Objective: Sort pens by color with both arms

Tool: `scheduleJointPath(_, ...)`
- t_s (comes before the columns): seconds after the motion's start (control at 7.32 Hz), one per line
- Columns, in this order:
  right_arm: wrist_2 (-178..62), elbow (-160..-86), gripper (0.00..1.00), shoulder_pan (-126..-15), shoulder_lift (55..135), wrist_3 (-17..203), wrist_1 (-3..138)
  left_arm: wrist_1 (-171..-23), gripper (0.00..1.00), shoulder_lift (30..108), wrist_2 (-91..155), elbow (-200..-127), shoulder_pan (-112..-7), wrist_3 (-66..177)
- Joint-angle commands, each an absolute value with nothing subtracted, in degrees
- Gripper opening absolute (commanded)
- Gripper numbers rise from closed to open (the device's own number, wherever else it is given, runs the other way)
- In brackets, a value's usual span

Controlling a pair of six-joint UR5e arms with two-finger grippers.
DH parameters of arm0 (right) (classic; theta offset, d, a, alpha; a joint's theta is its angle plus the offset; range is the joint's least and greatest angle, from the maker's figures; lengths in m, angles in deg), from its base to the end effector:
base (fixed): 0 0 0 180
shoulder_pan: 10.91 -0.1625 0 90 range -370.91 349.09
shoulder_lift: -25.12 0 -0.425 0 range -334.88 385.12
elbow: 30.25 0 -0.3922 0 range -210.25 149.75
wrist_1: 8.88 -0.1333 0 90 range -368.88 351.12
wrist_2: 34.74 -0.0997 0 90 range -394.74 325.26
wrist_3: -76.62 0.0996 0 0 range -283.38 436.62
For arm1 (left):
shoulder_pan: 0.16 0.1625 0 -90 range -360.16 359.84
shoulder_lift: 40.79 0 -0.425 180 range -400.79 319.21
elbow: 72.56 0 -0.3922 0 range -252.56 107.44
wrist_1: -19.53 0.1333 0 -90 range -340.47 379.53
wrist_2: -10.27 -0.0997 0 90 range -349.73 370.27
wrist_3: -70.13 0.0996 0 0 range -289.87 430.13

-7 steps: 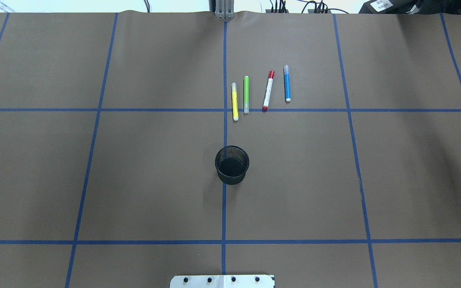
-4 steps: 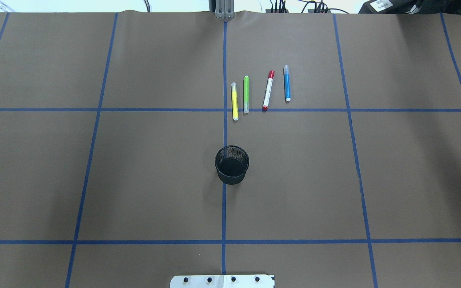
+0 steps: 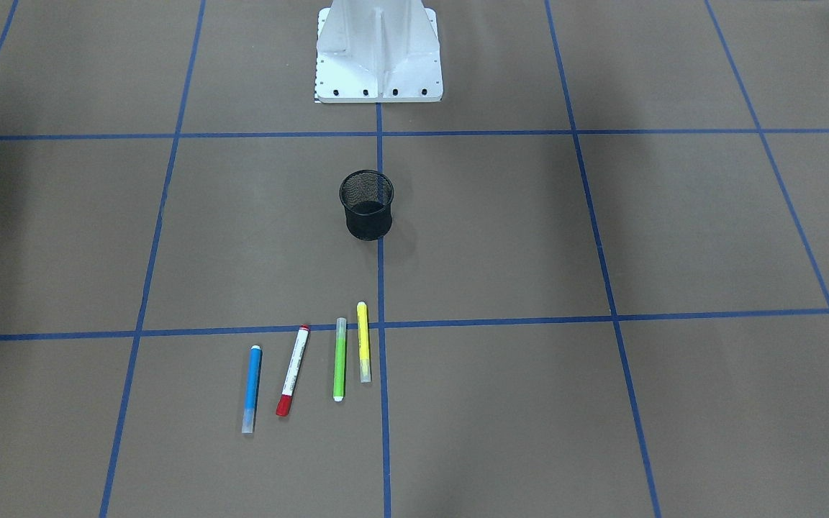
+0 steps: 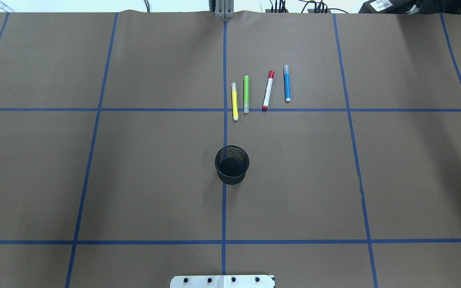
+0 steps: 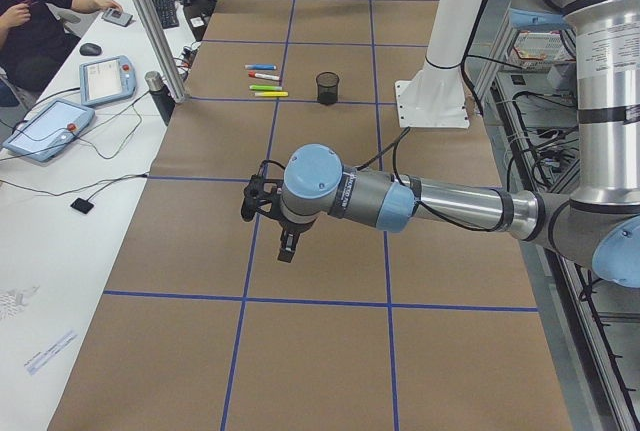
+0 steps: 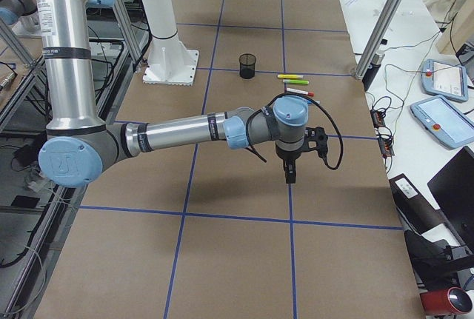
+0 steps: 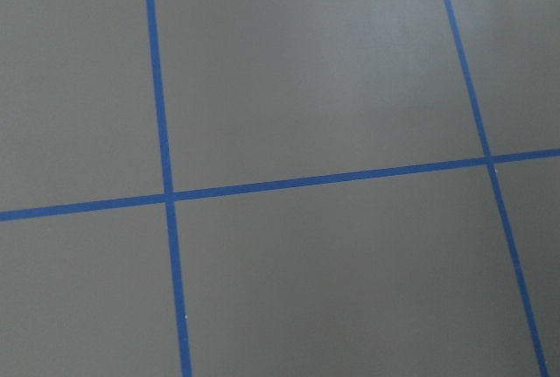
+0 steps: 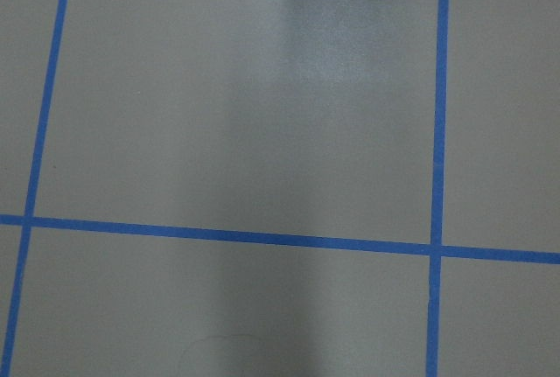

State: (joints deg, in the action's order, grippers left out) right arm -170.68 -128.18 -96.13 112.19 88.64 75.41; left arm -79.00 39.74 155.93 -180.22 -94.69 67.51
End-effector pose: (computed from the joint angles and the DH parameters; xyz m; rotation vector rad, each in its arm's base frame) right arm 0.0180 -0.5255 0.5510 0.1542 -0.8270 0.0029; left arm -0.0849 -0.4245 0.5510 0.2842 0.9589 0.0275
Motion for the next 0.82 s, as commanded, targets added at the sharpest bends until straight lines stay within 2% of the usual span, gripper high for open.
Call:
scheduleJointPath(0.0,-170.00,-128.25,0.99,-96.25,112.83,88.48,75.40,-79.00,0.99,39.36,154.16,-180.31,-94.73,68.20)
scheduleJointPath(0.68,-170.00,-128.08,0.99,-96.25,113.45,88.48,75.58,-79.08,0.99,37.96,154.15,-180.40,-94.91,68.29)
